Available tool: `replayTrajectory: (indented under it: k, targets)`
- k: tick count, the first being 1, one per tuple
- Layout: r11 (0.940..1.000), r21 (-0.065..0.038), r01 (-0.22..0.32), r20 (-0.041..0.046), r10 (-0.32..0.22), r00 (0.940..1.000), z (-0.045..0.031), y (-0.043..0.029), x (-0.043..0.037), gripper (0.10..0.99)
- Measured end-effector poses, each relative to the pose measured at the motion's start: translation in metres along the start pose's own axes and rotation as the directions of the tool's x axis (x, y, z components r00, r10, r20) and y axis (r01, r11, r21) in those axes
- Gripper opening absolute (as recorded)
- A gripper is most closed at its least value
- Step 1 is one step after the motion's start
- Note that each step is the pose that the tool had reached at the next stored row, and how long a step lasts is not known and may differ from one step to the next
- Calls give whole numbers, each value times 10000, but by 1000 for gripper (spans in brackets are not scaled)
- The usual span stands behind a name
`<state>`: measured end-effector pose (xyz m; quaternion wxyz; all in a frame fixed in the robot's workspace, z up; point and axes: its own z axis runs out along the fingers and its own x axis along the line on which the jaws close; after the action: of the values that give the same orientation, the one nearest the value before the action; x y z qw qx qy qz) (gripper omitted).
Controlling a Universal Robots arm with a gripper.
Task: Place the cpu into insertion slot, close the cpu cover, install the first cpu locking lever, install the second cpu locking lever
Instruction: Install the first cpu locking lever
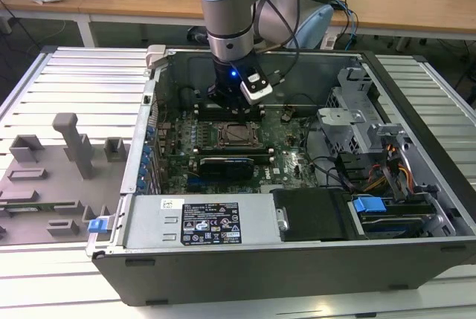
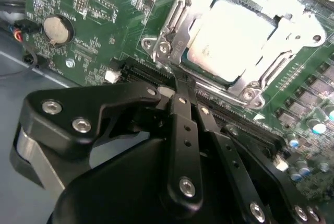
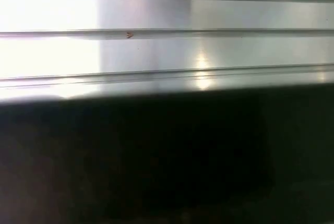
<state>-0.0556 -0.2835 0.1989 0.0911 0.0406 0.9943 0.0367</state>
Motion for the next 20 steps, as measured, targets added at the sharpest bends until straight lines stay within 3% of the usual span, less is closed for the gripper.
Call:
replayTrajectory:
  k: [13, 20]
  targets:
    - [10000, 27, -13, 3, 13, 10000, 15, 1, -21, 106]
    - [9999, 105, 0, 9, 0, 10000, -50, 6, -33, 106]
